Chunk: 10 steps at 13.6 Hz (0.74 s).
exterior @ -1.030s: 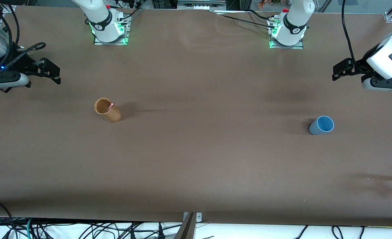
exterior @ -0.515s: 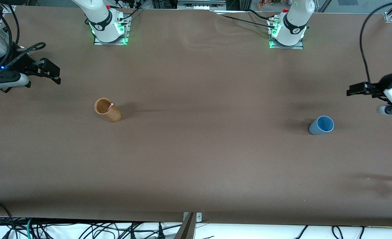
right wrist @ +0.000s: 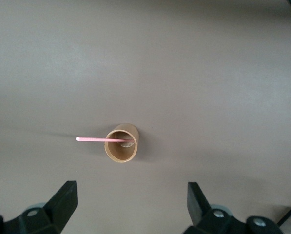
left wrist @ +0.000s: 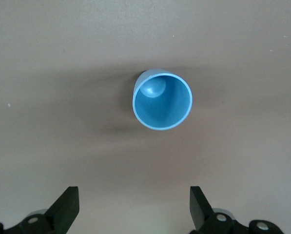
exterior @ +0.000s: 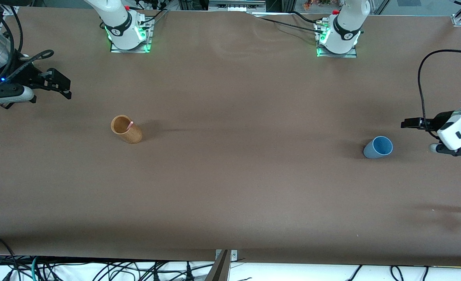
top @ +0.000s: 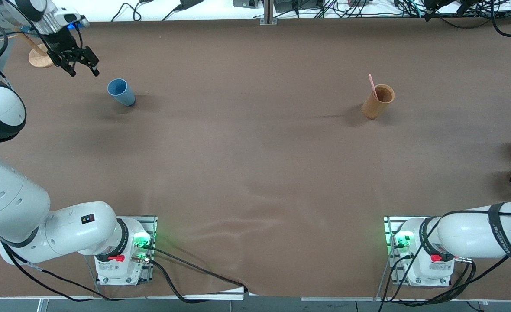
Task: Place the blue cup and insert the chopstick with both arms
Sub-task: 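Reach the left gripper to the blue cup and grasp it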
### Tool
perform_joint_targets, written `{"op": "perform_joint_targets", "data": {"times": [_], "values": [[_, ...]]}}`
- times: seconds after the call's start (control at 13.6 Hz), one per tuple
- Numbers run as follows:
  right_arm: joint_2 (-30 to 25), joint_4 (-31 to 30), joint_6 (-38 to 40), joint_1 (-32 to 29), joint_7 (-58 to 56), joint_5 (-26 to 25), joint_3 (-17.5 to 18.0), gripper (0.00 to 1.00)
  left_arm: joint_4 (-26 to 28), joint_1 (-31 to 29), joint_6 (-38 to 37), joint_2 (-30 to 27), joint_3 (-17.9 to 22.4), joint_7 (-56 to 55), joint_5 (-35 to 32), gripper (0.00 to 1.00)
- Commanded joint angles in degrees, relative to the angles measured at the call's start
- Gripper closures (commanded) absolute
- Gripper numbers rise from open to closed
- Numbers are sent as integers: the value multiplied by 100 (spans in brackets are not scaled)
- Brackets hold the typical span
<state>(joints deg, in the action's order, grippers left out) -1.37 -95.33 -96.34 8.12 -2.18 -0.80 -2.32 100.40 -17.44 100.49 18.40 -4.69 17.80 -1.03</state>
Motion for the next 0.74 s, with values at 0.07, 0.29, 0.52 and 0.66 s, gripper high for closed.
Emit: {"op": "perform_joint_targets", "data": {"times": [0.07, 0.29, 0.52, 0.66], "values": [[-21, 14, -25, -30, 24, 19, 21, 0, 717, -57, 874, 31, -23, 127, -170, 0], [-21, 14, -25, -30, 24, 19, 21, 0, 841, -84, 1209, 207, -23, 136, -161, 0], [-21, 23, -34, -30, 24, 19, 21, 0, 762, -93, 1762, 593, -32, 136, -117, 0], [-21, 23, -34, -30, 24, 19, 21, 0, 735, -93, 1948, 788, -41, 136, -73, 1]]}}
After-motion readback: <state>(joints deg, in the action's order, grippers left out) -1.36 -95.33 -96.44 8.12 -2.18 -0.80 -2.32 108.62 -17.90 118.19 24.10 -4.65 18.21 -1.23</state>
